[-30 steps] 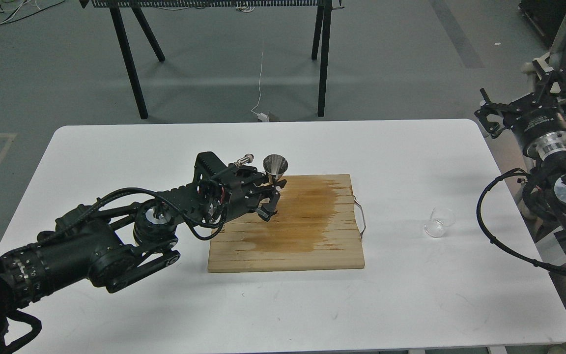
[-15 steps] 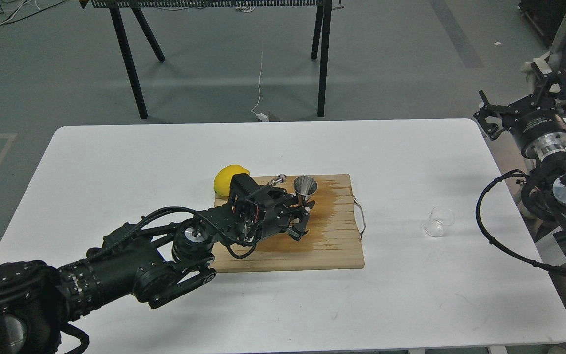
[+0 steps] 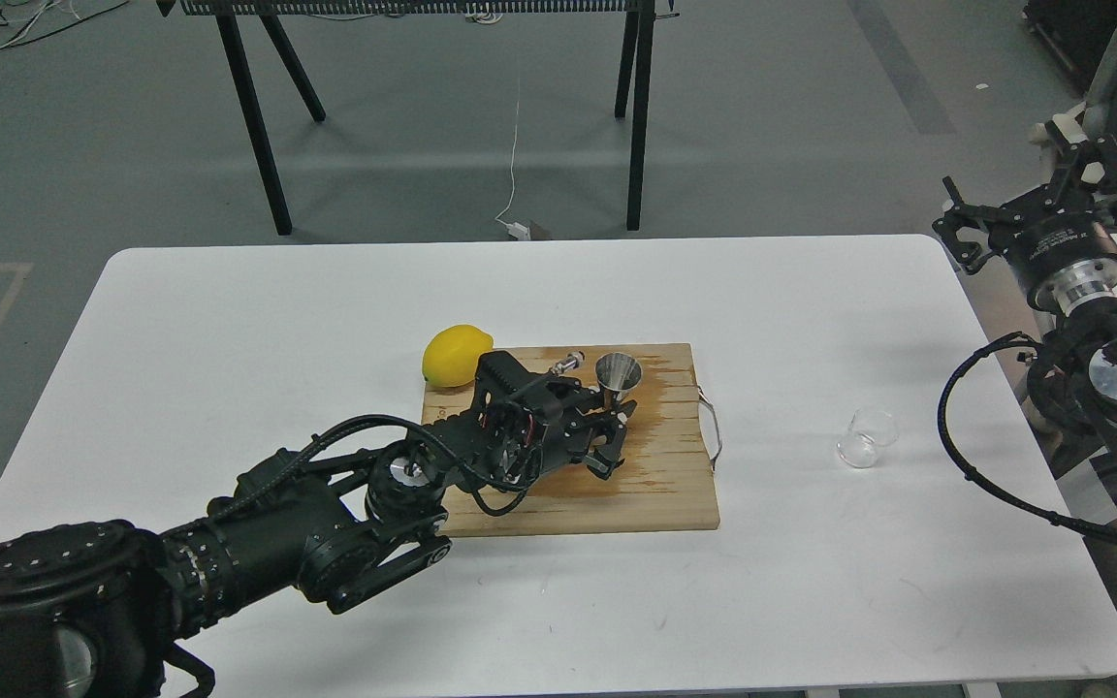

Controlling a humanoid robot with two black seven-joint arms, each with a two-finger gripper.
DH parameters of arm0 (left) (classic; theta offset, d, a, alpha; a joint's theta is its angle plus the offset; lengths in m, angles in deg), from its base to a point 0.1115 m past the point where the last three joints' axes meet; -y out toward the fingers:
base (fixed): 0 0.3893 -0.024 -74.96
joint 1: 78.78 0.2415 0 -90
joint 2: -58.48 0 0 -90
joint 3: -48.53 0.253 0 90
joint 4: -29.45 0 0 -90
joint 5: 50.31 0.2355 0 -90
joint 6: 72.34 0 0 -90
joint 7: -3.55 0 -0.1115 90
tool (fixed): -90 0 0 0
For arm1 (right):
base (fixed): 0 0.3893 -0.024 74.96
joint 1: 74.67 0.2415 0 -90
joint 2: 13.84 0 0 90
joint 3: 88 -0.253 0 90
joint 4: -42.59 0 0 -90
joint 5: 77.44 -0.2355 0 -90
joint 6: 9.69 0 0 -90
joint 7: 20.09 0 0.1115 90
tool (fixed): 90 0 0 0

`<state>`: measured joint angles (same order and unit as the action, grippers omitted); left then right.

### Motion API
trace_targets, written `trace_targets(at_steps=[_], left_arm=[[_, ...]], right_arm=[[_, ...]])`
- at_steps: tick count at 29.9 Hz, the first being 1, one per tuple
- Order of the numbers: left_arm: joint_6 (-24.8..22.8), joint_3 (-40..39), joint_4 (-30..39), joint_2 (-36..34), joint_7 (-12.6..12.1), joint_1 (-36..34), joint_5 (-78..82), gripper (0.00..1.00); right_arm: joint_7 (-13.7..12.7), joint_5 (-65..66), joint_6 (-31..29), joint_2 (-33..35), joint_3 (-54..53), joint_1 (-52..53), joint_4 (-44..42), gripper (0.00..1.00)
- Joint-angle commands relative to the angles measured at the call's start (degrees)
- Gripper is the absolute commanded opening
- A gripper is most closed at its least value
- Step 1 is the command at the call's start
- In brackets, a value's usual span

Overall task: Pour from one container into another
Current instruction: 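Carry the jigger onto the cutting board and set it upright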

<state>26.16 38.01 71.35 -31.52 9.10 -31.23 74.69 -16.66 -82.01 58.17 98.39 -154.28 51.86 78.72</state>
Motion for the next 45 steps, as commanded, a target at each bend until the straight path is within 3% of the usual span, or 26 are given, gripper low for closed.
trace_targets(at_steps=[1,5,8,11,16,19,30,45], left_arm=[[0.9,2.5,-1.6,0.0,0.3,0.1,0.0,0.06],[2.2,3.0,-1.6,0.0,0.3,0.2,0.0,0.12],[2.5,3.1,-1.6,0.0,0.3,0.5,0.0,0.22],[3.2,3.1,-1.6,0.0,0.3,0.5,0.0,0.51],[3.7,3.0,-1.6,0.0,1.0,0.4,0.0,0.74],[4.1,3.0,-1.6,0.0,1.0,0.4,0.0,0.81],[4.1,2.7,-1.6,0.0,1.1,-0.4,0.0,0.97],[4.4,2.5,-0.3,0.0,1.8,0.0,0.0,0.98]], right_arm=[[0.0,0.0,0.0,0.0,0.0,0.1,0.0,0.99],[0.0,0.0,0.0,0.0,0.0,0.1,0.0,0.99],[0.0,0.0,0.0,0.0,0.0,0.1,0.0,0.99],[0.1,0.0,0.0,0.0,0.0,0.0,0.2,0.99],[0.1,0.0,0.0,0.0,-0.2,0.0,0.2,0.99],[0.1,0.0,0.0,0.1,-0.2,0.0,0.2,0.99],[0.1,0.0,0.0,0.0,-0.2,0.0,0.3,0.99],[0.1,0.0,0.0,0.0,-0.3,-0.1,0.3,0.99]])
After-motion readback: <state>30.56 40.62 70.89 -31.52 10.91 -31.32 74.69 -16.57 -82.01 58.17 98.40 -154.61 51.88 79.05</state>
